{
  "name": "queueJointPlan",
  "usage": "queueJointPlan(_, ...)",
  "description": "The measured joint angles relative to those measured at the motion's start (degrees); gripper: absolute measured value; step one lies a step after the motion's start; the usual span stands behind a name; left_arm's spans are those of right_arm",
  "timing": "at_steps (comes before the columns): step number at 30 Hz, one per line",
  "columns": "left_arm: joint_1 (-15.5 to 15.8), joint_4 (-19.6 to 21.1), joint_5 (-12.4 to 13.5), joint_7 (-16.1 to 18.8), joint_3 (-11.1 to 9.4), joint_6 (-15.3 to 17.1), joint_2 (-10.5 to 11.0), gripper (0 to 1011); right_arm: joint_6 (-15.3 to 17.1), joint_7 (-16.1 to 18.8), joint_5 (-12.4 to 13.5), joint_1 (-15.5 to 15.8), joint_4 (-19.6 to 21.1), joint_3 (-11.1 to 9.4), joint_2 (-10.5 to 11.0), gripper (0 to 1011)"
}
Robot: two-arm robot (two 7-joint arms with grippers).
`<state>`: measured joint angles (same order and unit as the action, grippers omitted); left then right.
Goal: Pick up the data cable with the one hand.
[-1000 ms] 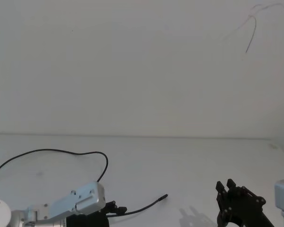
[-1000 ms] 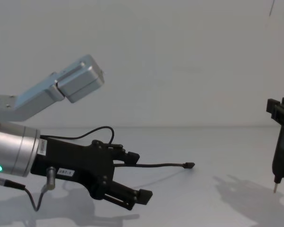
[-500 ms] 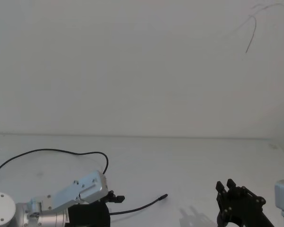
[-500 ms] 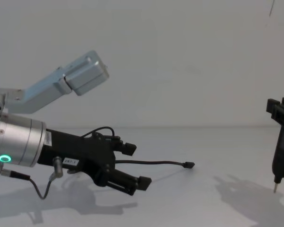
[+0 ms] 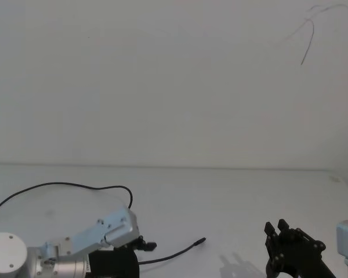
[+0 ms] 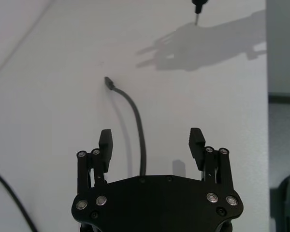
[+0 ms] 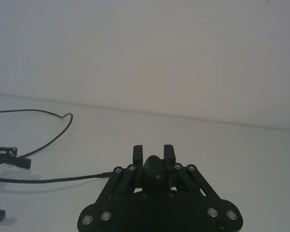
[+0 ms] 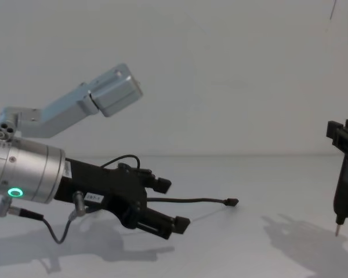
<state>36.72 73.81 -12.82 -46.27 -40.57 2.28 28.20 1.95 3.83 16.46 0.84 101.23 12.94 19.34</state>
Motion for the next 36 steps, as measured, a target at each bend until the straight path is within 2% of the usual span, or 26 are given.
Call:
queueJointPlan(6,0.43,-0.08,0.26,-1.22,-1.35,0.79,-0.18,840,0.0,0.0,0.0,0.0,0.0,0.0,0.0,251)
queueJointPlan(7,0.5,-0.09,0.3,-1.44,-1.6,0.93,-0.21,790,0.0,0.0,0.0,0.0,0.0,0.0,0.0,251)
queueJointPlan(10,0.63,-0.11,0.39,-1.82,-2.07,1.19,-0.26,739,0.0,0.0,0.0,0.0,0.0,0.0,0.0,251)
queueJointPlan(13,0.68,-0.12,0.44,-2.03,-2.36,1.33,-0.29,617,0.0,0.0,0.0,0.0,0.0,0.0,0.0,251)
queueJointPlan(18,0.83,-0.12,0.53,-2.39,-2.85,1.61,-0.34,484,0.0,0.0,0.0,0.0,0.0,0.0,0.0,251)
queueJointPlan(26,0.95,-0.12,0.6,-2.73,-3.27,1.85,-0.39,199,0.0,0.0,0.0,0.0,0.0,0.0,0.0,251)
queueJointPlan(29,0.97,-0.11,0.62,-2.78,-3.34,1.89,-0.4,146,0.0,0.0,0.0,0.0,0.0,0.0,0.0,251)
queueJointPlan(30,0.97,-0.11,0.63,-2.82,-3.38,1.92,-0.41,83,0.0,0.0,0.0,0.0,0.0,0.0,0.0,251)
queueJointPlan(36,1.0,-0.06,0.58,-2.9,-3.45,1.91,-0.35,43,0.0,0.0,0.0,0.0,0.0,0.0,0.0,251)
